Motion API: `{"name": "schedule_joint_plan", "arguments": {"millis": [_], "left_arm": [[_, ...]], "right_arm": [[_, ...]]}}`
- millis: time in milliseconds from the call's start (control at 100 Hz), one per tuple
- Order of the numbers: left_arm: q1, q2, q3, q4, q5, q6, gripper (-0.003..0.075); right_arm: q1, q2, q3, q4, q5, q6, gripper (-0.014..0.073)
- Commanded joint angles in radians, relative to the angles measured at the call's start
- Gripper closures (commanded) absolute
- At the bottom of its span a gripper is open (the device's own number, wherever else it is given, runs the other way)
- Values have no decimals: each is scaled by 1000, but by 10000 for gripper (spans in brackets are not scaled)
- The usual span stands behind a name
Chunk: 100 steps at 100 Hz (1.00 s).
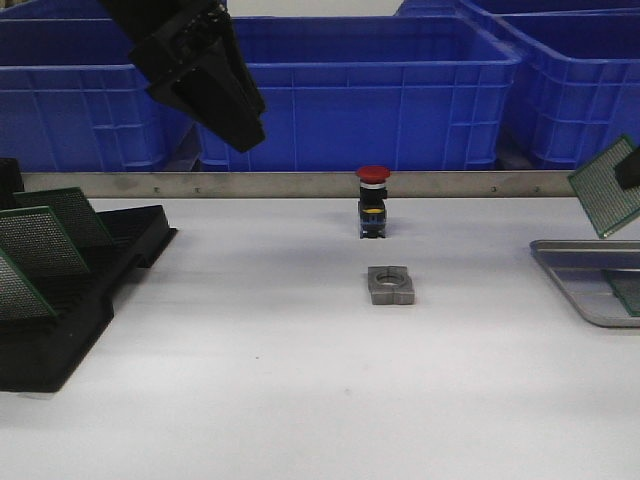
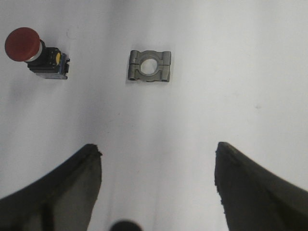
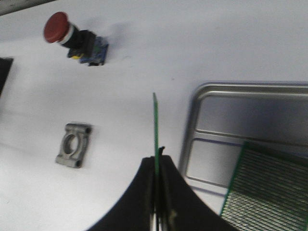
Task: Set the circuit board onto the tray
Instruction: 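Open the left gripper and carry the board toward the tray with the right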
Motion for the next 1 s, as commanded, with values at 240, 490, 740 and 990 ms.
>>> {"name": "schedule_joint_plan", "arguments": {"millis": [240, 490, 740, 990], "left_arm": [[4, -57, -34, -54, -16, -13, 247], [4, -57, -34, -54, -16, -13, 247], [4, -57, -34, -54, -16, -13, 249], [4, -68, -34, -11, -54, -203, 455]], "right_arm": [[-23, -40, 9, 29, -75, 2, 382], [-23, -40, 9, 29, -109, 2, 123], [-23, -40, 9, 29, -111, 2, 130], [-23, -42, 0, 29, -55, 2, 349]]}}
